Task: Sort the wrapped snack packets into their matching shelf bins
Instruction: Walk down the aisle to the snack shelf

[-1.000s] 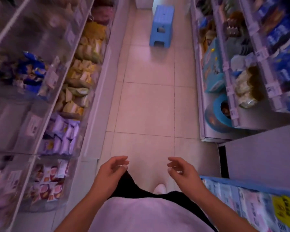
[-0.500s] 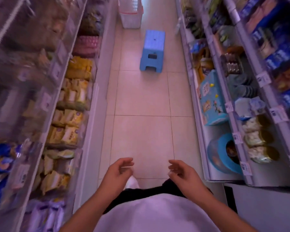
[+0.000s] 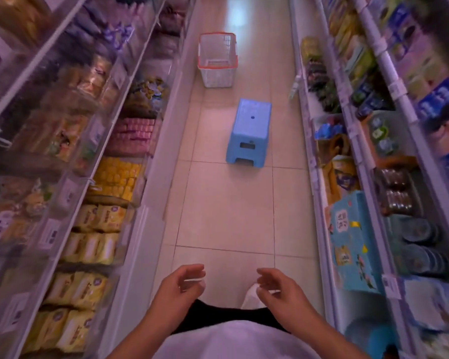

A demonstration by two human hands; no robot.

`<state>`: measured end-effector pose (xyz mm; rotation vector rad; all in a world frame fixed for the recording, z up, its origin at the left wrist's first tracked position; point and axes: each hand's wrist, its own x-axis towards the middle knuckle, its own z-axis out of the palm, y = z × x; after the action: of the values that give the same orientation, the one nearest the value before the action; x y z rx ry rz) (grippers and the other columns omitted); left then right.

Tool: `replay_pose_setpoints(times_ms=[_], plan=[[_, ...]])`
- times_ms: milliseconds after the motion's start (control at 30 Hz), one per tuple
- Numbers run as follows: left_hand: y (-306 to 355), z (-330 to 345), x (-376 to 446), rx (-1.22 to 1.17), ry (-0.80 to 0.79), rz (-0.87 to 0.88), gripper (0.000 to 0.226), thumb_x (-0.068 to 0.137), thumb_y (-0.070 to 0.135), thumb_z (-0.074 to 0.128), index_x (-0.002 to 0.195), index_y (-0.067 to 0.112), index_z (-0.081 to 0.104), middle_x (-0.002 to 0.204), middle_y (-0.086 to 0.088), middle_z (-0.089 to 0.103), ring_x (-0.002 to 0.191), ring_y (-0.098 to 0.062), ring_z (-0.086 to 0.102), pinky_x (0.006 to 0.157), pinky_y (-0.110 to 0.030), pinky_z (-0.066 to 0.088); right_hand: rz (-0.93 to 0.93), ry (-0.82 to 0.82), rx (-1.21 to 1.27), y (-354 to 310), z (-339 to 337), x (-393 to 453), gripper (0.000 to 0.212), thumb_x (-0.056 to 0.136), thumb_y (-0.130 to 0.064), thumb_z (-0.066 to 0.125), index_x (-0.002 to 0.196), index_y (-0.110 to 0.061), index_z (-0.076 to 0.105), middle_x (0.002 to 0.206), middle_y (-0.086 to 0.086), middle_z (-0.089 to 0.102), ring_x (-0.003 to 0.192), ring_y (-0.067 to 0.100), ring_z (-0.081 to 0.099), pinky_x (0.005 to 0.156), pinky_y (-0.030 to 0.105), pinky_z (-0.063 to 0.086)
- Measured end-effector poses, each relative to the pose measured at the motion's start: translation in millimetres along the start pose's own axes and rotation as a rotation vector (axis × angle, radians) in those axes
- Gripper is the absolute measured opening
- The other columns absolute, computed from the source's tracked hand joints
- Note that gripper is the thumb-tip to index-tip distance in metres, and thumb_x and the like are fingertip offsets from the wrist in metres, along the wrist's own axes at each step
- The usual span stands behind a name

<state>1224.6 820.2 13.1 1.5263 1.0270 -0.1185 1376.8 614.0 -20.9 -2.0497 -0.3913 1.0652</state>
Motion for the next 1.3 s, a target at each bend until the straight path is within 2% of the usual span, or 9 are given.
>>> replay_pose_setpoints(times_ms=[133,300,467,633,733,833,967,1100,1300], plan=[[57.1,-7.1,72.5,-0.046,0.045,-0.017,0.028,0.091,0.013,0.068,0.111,0.031,0.067,0.104,0.015,0.073,0.098,-0.001,0.067,0.081,-0.012,0.047,0.016,-0.012,-0.063,-43.6,-50.5,80.3,0.035,0.087,-0.020,0.066,0.118,-0.036,0.059,0.102,-0.010,0.067,0.092,-0.005,0.062,0.077,0.011,0.048],[114.4,-32.6,185.7,-0.108,0.106,-0.034,0.027,0.089,0.005,0.067,0.105,0.026,0.069,0.097,0.009,0.076,0.093,-0.009,0.070,0.081,-0.022,0.051,0.017,-0.015,-0.097,-107.0,-89.1,194.2,0.036,0.088,-0.021,0.067,0.122,-0.030,0.059,0.104,-0.008,0.067,0.094,0.001,0.063,0.083,0.019,0.052],[181.0,-73.3,300.9,-0.063,0.021,-0.002,0.026,0.090,0.000,0.064,0.106,0.020,0.070,0.099,0.003,0.075,0.096,-0.011,0.068,0.072,-0.009,0.049,0.052,0.057,-0.043,-180.8,-106.6,302.9,0.034,0.091,-0.021,0.064,0.120,-0.035,0.057,0.105,-0.012,0.066,0.094,0.002,0.062,0.072,0.010,0.048],[263.6,-117.9,394.9,-0.030,-0.011,0.034,0.026,0.090,-0.005,0.062,0.109,0.011,0.068,0.102,-0.002,0.073,0.092,-0.008,0.066,0.075,-0.007,0.048,0.070,0.066,-0.011,-247.9,-122.6,386.4,0.036,0.090,-0.017,0.065,0.121,-0.033,0.057,0.104,-0.009,0.067,0.090,0.000,0.065,0.080,0.014,0.049],[300.2,-131.1,445.8,-0.041,0.015,0.044,0.027,0.089,-0.007,0.062,0.108,0.011,0.069,0.101,-0.004,0.074,0.094,-0.013,0.068,0.078,-0.012,0.051,0.062,0.081,0.000,-275.9,-136.9,442.1,0.036,0.087,-0.011,0.068,0.119,-0.025,0.061,0.098,-0.004,0.069,0.084,0.001,0.066,0.075,0.013,0.050],[327.5,-137.4,495.1,-0.062,0.062,0.022,0.026,0.088,-0.008,0.063,0.107,0.008,0.068,0.099,-0.008,0.074,0.096,-0.021,0.068,0.079,-0.017,0.052,0.050,0.031,-0.047,-297.9,-157.1,506.8,0.035,0.086,-0.011,0.068,0.117,-0.026,0.062,0.097,-0.004,0.069,0.084,0.004,0.066,0.077,0.018,0.052],[370.5,-144.2,543.2,-0.136,0.133,-0.011,0.027,0.088,-0.007,0.063,0.106,0.013,0.068,0.101,-0.004,0.074,0.100,-0.019,0.068,0.088,-0.025,0.052,-0.012,-0.054,-0.123,-331.0,-185.7,582.5,0.035,0.084,-0.010,0.068,0.115,-0.028,0.063,0.095,-0.005,0.070,0.082,0.000,0.066,0.075,0.013,0.049],[405.5,-165.1,588.7,-0.173,0.207,-0.009,0.027,0.090,-0.005,0.063,0.112,0.010,0.067,0.103,-0.003,0.072,0.098,-0.014,0.067,0.082,-0.012,0.049,-0.032,-0.158,-0.207,-372.7,-205.4,650.0,0.035,0.087,-0.010,0.066,0.117,-0.027,0.061,0.099,-0.004,0.068,0.085,0.002,0.065,0.077,0.014,0.049],[423.8,-209.2,652.1,-0.249,0.269,-0.030,0.027,0.085,-0.008,0.067,0.109,0.004,0.067,0.103,-0.008,0.072,0.093,-0.016,0.067,0.077,-0.014,0.052,-0.076,-0.243,-0.301,-443.5,-192.8,737.8,0.030,0.086,-0.012,0.067,0.110,-0.031,0.061,0.095,-0.002,0.070,0.084,0.004,0.066,0.081,0.024,0.053]])
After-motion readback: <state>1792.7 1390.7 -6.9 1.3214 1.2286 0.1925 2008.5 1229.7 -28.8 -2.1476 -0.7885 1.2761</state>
